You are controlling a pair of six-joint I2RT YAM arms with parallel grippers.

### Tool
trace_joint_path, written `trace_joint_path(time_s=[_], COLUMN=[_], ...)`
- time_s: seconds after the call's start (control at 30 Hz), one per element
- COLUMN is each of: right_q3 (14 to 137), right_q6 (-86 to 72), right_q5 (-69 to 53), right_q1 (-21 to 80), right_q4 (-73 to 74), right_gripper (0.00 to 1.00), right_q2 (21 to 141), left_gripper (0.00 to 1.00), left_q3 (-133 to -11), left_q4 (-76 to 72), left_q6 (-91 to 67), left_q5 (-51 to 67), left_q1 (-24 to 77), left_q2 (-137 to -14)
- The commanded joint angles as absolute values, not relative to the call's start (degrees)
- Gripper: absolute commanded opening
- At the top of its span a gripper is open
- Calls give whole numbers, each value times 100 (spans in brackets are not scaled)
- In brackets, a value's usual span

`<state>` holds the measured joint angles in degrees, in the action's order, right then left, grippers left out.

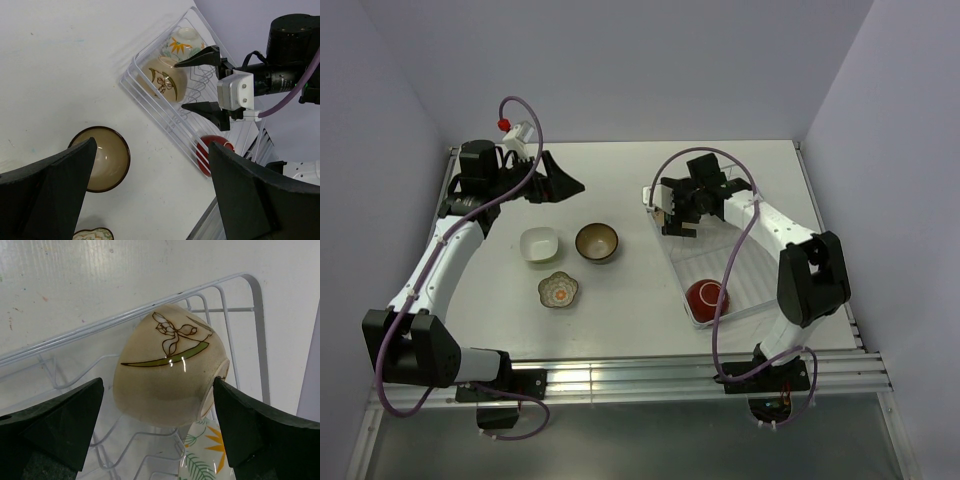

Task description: Load the bowls into the dish rack

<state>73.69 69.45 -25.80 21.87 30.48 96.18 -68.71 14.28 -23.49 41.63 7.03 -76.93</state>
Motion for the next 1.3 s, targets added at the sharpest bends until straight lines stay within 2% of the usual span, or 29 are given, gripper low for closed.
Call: trace_joint_path(time_s=[0.0, 0.2, 0.7, 0.8, 0.9, 1.1, 1.13, 1.2, 1.23, 1.27], right_q3=[7470, 7480, 7128, 7040, 7075, 7400, 7461, 7602, 7637, 7699], right_q6=[6698, 6583, 6117, 6108, 6126, 6196, 6222, 6240, 6258, 6275], right_q5=[-2382, -2198, -1854, -1872, -1828, -1810, -1811, -1784, -1741, -1714], right_q1=[2241, 2241, 2311, 2312, 2312, 2303, 2303, 2303, 2303, 2303], right_q4=[2944, 2936, 2330, 2233, 2294, 2600, 2662, 2733, 2751, 2760], right_gripper=[96, 92, 96, 91, 84, 59, 50, 40, 31, 26], right_q2=[9764, 9861, 9800, 9765, 9765, 9826, 9835, 9896, 9914, 9940], left_gripper=[100, 99, 99, 99, 99, 99, 99, 99, 99, 100], left_q3=[-6873, -6891, -6943, -6935, -6926, -6926, -6926, -6900, -6899, -6891], left_q4=[1230, 1239, 1283, 1292, 1292, 1257, 1248, 1239, 1239, 1239], left_q6=[-2364, -2356, -2329, -2338, -2338, -2373, -2364, -2356, -2355, -2355], left_q5=[4324, 4342, 4351, 4359, 4359, 4386, 4386, 4377, 4360, 4359], left_q1=[677, 659, 624, 607, 598, 589, 589, 589, 580, 580], left_q2=[-7655, -7655, -7734, -7752, -7734, -7734, -7734, -7708, -7699, -7691])
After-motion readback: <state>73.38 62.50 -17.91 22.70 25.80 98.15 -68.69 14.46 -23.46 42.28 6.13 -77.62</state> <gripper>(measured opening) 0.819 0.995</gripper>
